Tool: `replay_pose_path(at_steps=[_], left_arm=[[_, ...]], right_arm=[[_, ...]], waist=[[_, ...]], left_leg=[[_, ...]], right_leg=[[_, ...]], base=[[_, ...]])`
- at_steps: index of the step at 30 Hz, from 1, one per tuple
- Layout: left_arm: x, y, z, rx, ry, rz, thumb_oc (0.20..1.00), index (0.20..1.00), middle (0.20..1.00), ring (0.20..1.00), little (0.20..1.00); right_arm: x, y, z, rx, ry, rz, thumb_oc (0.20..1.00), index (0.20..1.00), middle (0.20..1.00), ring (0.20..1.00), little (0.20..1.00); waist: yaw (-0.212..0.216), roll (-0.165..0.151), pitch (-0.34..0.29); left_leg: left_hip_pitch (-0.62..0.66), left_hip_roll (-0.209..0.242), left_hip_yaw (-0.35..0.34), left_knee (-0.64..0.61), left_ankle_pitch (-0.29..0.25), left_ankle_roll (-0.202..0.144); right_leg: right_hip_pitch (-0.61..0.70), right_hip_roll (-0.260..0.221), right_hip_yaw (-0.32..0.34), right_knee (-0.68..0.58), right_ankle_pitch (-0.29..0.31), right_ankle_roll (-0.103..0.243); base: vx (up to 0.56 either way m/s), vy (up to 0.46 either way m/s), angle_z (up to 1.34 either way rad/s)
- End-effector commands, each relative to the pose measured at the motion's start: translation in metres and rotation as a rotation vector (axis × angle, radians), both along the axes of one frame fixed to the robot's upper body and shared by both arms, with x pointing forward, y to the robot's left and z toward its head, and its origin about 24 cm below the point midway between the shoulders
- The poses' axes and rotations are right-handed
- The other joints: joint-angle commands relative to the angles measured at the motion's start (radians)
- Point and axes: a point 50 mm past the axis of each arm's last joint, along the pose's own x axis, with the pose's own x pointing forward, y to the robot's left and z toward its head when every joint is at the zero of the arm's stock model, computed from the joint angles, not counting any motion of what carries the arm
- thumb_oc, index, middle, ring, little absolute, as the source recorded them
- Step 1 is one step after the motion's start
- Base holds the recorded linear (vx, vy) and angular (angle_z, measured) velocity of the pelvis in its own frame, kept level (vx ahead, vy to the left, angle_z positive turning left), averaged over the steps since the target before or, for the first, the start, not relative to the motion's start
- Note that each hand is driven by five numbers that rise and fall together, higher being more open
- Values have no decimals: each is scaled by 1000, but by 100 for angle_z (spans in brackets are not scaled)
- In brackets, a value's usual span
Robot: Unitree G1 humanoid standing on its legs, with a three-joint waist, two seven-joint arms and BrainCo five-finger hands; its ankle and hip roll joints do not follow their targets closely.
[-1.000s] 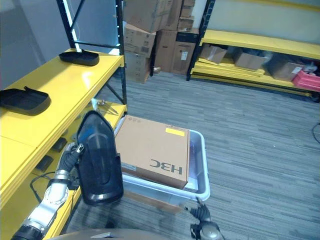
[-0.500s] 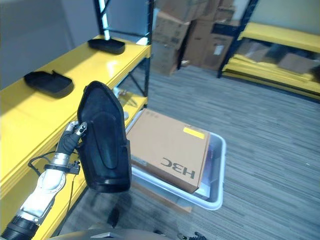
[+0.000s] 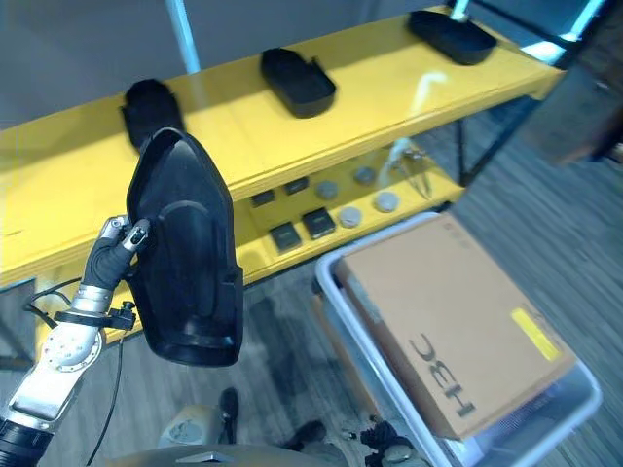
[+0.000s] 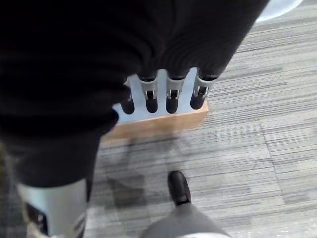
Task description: Move parts from the plastic box to the shelf.
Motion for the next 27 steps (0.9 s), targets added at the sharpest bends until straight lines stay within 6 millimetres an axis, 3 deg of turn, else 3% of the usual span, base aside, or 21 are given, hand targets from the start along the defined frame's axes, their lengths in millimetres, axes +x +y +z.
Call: replay_pose_path(at_steps=[1, 4, 7, 13, 16, 18, 20, 21, 23, 27], left_arm=[[-11, -2, 48, -50, -261, -57, 200, 200, 200, 200, 200], [-15, 2, 51, -39, -278, -32, 200, 200, 200, 200, 200], [-20, 7, 51, -23, -282, -7, 200, 200, 200, 200, 200], [-27, 17, 55, 5, -284, 22, 200, 200, 200, 200, 200], [-28, 19, 58, 15, -292, 23, 200, 200, 200, 200, 200], [-26, 16, 63, 45, -314, 4, 200, 200, 200, 200, 200], [-23, 10, 69, 73, -346, -27, 200, 200, 200, 200, 200], [-19, 1, 72, 92, -364, -78, 200, 200, 200, 200, 200], [-13, -7, 72, 94, -354, -135, 200, 200, 200, 200, 200], [-4, -9, 70, 83, -313, -166, 200, 200, 200, 200, 200]], right_arm=[[15, 13, 0, 24, -32, -18, 1000, 1000, 1000, 1000, 1000], [20, 19, 0, 23, -34, 8, 1000, 1000, 1000, 1000, 1000], [24, 27, -1, 18, -29, 51, 1000, 1000, 1000, 1000, 1000], [38, 48, 0, 77, -63, 95, 1000, 1000, 1000, 1000, 1000], [46, 50, 3, 67, -96, 121, 1000, 1000, 1000, 1000, 1000], [53, 43, 6, -32, -98, 201, 1000, 1000, 1000, 1000, 1000], [57, 41, 8, -51, -100, 208, 1000, 1000, 1000, 1000, 1000], [56, 39, 8, -43, -98, 182, 1000, 1000, 1000, 1000, 1000], [53, 35, 7, -41, -95, 147, 1000, 1000, 1000, 1000, 1000], [47, 29, 6, -41, -83, 123, 1000, 1000, 1000, 1000, 1000]], waist=[[22, -29, -56], [27, -19, -77], [41, -25, -85], [73, -26, -93], [66, -18, -103], [35, -7, -87], [12, -2, -77], [-18, -5, -77], [-49, -10, -74], [-90, -11, -63]], left_leg=[[-35, 0, -41, 85, -199, -32], [0, -3, -43, 6, -181, -31], [22, -20, -72, -35, -169, -24], [67, -72, -129, -72, -183, 34], [94, -102, -156, -88, -198, 57], [109, -119, -190, -88, -205, 72], [109, -117, -213, -90, -204, 74], [98, -119, -233, -94, -177, 72], [102, -135, -300, -116, -167, 68], [117, -149, -420, -146, -160, 65]], right_leg=[[-1, 52, 69, -128, -52, 19], [17, 46, 17, -123, -40, 28], [34, 40, 8, -117, -35, 36], [54, -26, -7, -24, -36, 65], [50, -89, 7, 44, 10, 105], [14, -148, 79, 123, 105, 171], [-46, -128, 249, 149, 82, 176], [-74, -58, 376, 103, 29, 134], [-111, 53, 577, 38, -14, 121], [-206, 148, 715, -39, 53, 106]], base=[[-15, 58, 174], [29, 131, 119], [46, 193, 62], [42, 213, 7], [95, 280, 3], [105, 218, 27], [9, 93, 37], [28, 40, 32], [106, 36, 118], [168, -60, 90]])
